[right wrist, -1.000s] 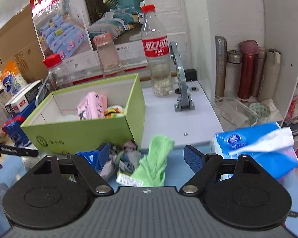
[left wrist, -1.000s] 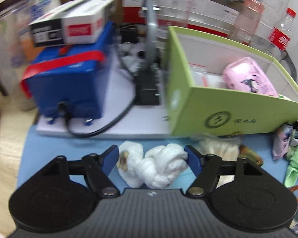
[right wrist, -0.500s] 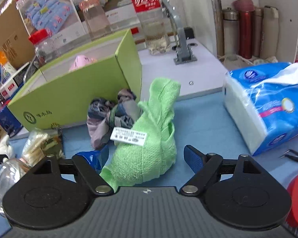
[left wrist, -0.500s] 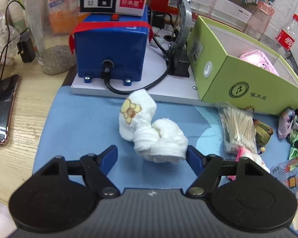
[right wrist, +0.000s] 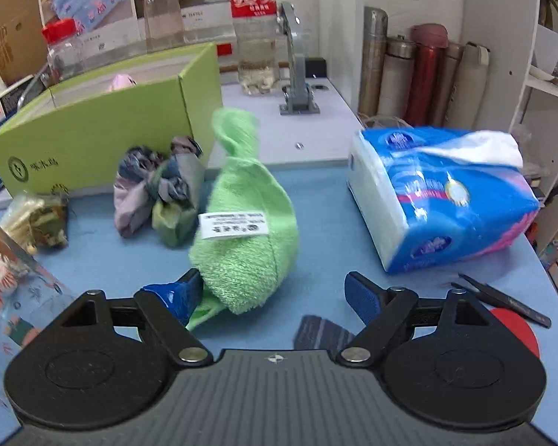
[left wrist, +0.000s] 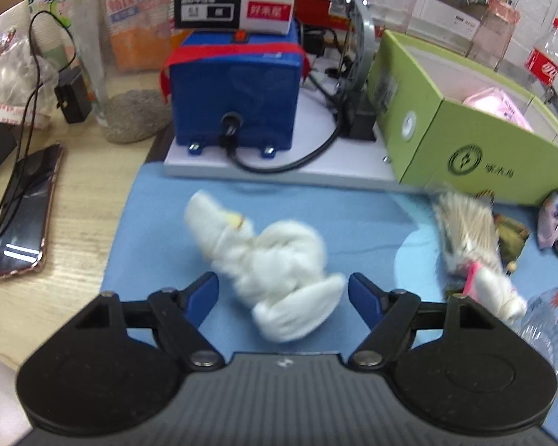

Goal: Organize soft objects
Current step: 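Close the right gripper on the green towel while the left gripper grasps the white knotted cloth, then lower the green towel and white cloth into the green box and open both grippers, then move the right gripper to the patterned cloth while the left gripper approaches the cotton swab bag, then close the right gripper on the patterned cloth while the left gripper grasps the cotton swab bag, then lower the patterned cloth and swab bag into the green box and open both grippers, then move the right gripper to the green-gold tasselled sachet while the left gripper approaches the white-pink sock bundle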

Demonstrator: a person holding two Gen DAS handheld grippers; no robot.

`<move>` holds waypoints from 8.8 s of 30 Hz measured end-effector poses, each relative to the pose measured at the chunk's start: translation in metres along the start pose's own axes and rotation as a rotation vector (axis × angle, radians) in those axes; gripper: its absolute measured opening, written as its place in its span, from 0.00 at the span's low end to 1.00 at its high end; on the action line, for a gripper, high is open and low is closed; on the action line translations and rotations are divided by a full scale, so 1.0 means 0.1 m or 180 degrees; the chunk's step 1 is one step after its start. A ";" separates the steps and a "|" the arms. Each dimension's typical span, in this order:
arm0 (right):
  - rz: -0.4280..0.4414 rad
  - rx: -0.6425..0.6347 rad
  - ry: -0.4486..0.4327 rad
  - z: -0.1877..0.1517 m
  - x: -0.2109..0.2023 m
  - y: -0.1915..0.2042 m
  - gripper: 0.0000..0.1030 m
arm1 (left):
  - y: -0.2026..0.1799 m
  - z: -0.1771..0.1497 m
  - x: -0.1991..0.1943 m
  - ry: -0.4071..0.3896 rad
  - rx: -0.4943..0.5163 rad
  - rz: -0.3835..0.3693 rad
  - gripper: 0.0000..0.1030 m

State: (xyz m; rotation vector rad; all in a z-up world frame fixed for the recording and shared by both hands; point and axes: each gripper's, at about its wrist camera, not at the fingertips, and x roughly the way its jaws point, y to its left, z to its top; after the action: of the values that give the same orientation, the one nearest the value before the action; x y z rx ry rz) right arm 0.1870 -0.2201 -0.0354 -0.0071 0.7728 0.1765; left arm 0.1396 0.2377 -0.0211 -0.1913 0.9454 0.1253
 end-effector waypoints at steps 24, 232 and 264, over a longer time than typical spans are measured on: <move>0.0205 -0.0299 -0.0123 0.02 0.27 0.17 0.19 | 0.15 -0.01 0.07 -0.0112 -0.0214 0.0162 0.50; 0.0870 -0.0480 -0.0218 2.00 0.53 1.05 0.60 | -0.91 1.32 -0.22 -0.0444 0.0336 -0.0518 0.65; 0.1055 -0.2003 0.1714 1.02 1.11 2.37 0.61 | -0.22 0.58 -0.17 -0.0047 0.0491 -0.0369 0.66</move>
State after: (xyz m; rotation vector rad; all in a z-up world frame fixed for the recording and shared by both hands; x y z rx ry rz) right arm 0.2971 0.0378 -0.0255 -0.5438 1.2252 0.7495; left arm 0.1797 0.2287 0.0281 -0.1021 0.9227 -0.0528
